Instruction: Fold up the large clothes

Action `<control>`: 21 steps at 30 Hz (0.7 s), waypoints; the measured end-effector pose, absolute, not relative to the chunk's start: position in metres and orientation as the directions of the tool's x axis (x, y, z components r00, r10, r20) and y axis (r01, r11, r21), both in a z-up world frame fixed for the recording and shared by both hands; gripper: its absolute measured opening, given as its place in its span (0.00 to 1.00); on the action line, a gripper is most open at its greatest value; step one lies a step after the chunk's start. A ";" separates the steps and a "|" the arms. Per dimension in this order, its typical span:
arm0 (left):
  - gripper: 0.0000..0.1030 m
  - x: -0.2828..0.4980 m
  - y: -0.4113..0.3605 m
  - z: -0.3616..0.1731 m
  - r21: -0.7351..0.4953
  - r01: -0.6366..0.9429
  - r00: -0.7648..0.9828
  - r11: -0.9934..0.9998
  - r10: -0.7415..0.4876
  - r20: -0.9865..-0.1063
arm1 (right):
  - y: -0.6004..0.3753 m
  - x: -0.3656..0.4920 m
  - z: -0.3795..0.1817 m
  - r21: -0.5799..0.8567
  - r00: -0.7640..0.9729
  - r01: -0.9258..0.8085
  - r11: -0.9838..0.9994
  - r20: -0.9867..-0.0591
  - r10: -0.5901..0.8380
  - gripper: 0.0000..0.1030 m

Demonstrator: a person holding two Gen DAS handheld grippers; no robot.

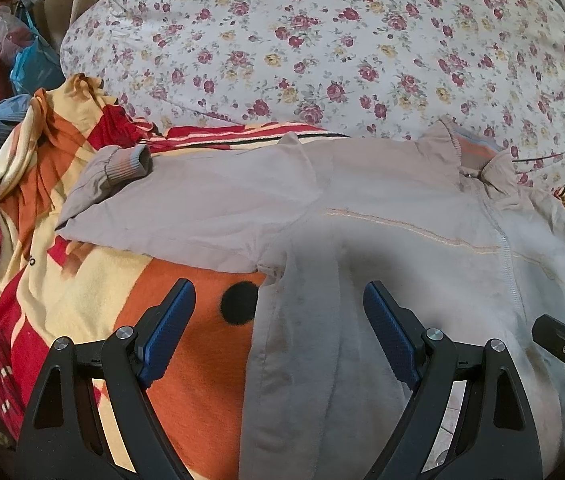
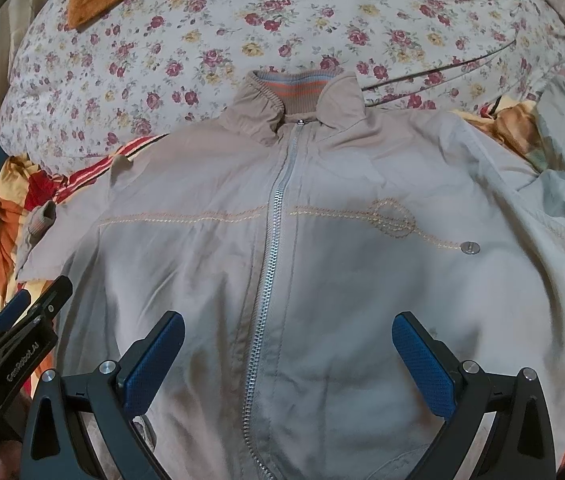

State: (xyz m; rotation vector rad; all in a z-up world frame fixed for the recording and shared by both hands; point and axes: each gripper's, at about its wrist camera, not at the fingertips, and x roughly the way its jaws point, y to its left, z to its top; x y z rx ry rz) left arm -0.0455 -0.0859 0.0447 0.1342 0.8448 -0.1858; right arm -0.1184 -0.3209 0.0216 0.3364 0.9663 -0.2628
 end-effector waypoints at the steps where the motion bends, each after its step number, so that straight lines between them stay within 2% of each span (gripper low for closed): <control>1: 0.84 -0.045 -0.085 0.044 0.045 0.214 0.649 0.976 -0.107 -0.753 | -0.320 -0.119 0.022 0.162 0.544 0.364 0.917 -0.836 -0.068 1.00; 15: 0.84 -0.041 -0.080 0.042 0.051 0.192 0.643 0.980 -0.087 -0.761 | -0.320 -0.118 0.017 0.170 0.537 0.353 0.920 -0.842 -0.050 1.00; 21: 0.84 -0.020 -0.055 0.053 0.035 0.160 0.626 0.986 -0.074 -0.776 | -0.321 -0.117 0.020 0.158 0.542 0.309 0.938 -0.839 -0.037 1.00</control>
